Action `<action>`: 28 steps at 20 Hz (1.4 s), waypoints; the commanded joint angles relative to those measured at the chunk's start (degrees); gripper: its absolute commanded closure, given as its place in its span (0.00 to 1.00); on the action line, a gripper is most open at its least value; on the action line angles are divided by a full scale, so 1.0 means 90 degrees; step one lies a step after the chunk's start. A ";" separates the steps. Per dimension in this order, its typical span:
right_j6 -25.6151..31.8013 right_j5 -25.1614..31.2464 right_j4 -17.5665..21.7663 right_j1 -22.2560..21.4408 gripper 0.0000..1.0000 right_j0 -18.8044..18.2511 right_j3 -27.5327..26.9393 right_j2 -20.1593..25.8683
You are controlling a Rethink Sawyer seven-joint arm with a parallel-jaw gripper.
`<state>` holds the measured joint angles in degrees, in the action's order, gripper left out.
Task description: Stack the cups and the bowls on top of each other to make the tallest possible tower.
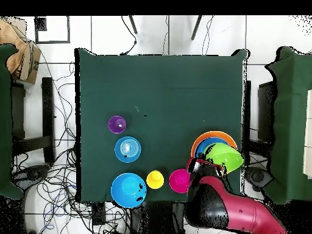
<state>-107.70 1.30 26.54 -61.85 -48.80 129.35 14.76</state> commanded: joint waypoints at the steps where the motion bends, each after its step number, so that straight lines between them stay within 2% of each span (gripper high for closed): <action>1: -0.0042 0.0628 0.0363 -0.0062 1.00 0.0135 -0.0077 0.0055; 4: -0.0142 0.0476 0.0371 -0.0051 1.00 0.0161 -0.0068 0.0001; 7: -0.0100 0.0449 0.0405 -0.0104 1.00 -0.0016 0.0007 0.0051; 11: 0.0048 0.0502 0.0405 -0.0182 1.00 -0.0340 0.0130 0.0363; 13: 0.0075 0.0494 0.0445 -0.0181 1.00 -0.0374 0.0151 0.0396; 28: 0.0004 0.0563 0.0491 -0.0122 1.00 -0.0114 -0.0048 0.0132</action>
<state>-107.70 1.30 26.54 -64.56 -52.41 129.37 14.76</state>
